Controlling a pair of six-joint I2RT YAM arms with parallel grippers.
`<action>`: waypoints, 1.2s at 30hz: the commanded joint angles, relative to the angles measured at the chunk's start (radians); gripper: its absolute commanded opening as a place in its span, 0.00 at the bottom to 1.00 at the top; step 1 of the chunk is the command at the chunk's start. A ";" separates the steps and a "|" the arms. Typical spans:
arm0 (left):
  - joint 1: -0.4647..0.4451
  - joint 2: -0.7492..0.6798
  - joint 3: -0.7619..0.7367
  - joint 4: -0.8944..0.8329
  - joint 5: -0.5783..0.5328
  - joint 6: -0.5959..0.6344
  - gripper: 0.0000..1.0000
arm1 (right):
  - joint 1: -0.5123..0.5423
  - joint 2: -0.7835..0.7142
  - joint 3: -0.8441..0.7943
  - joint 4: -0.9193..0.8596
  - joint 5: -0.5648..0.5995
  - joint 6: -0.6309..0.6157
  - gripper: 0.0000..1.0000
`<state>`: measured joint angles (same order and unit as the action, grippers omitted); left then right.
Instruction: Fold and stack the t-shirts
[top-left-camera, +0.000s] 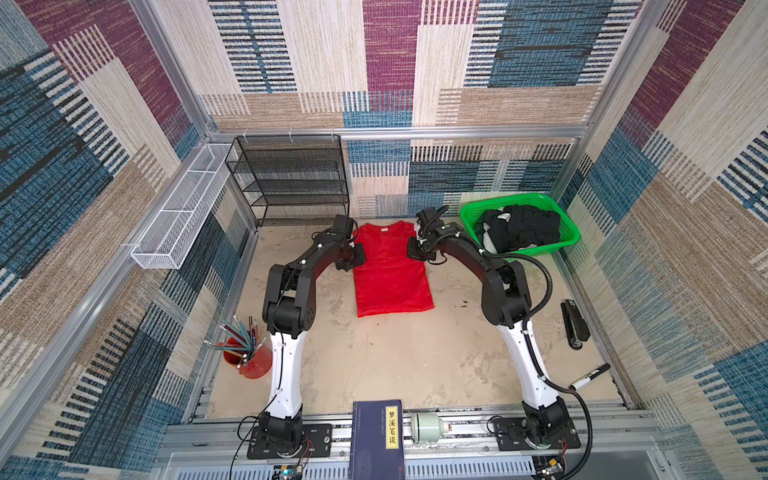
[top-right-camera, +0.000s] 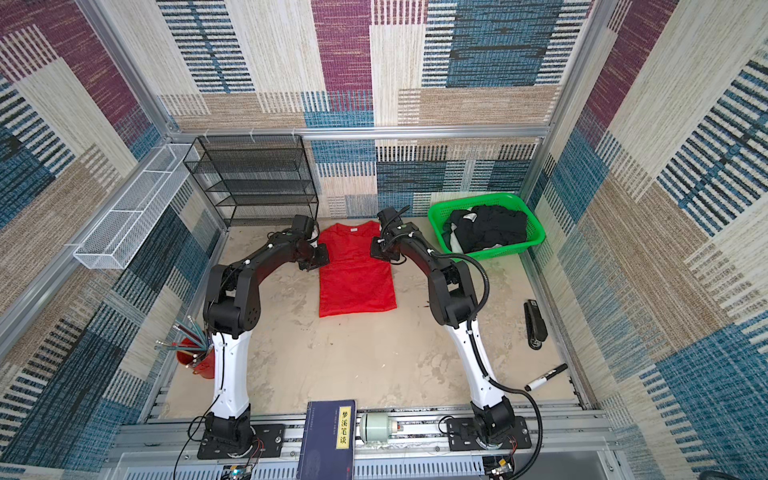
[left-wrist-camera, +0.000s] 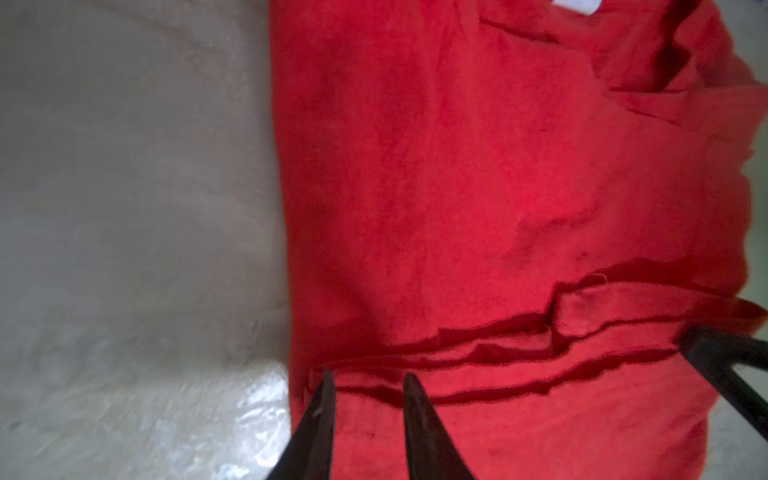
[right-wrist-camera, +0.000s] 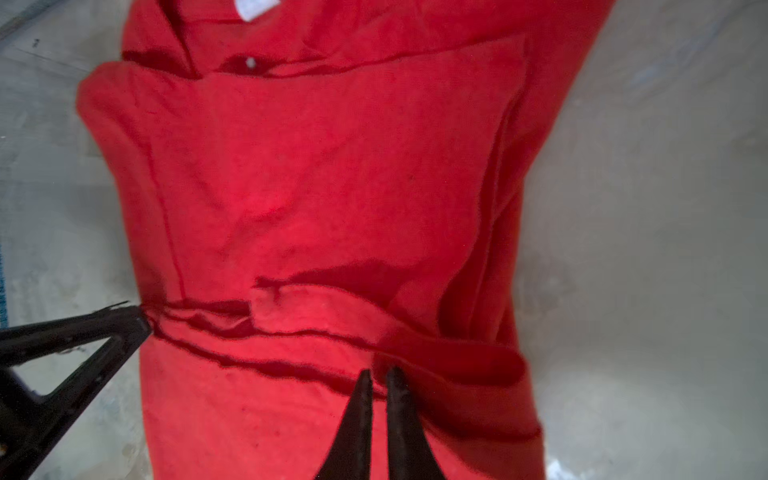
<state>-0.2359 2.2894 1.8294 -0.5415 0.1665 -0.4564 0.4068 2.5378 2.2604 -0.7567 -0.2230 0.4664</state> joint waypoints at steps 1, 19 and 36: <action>0.004 0.019 0.022 -0.033 0.020 0.023 0.30 | 0.000 0.038 0.021 -0.050 0.021 -0.004 0.12; -0.106 -0.326 -0.348 0.025 0.286 -0.027 0.29 | 0.060 -0.441 -0.527 0.113 0.021 0.017 0.14; -0.304 -0.275 -0.446 0.149 0.252 -0.174 0.28 | 0.078 -0.578 -1.001 0.247 -0.020 0.084 0.13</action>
<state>-0.5388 2.0022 1.3781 -0.4072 0.4244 -0.6075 0.4828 1.9488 1.2629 -0.4908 -0.2787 0.5415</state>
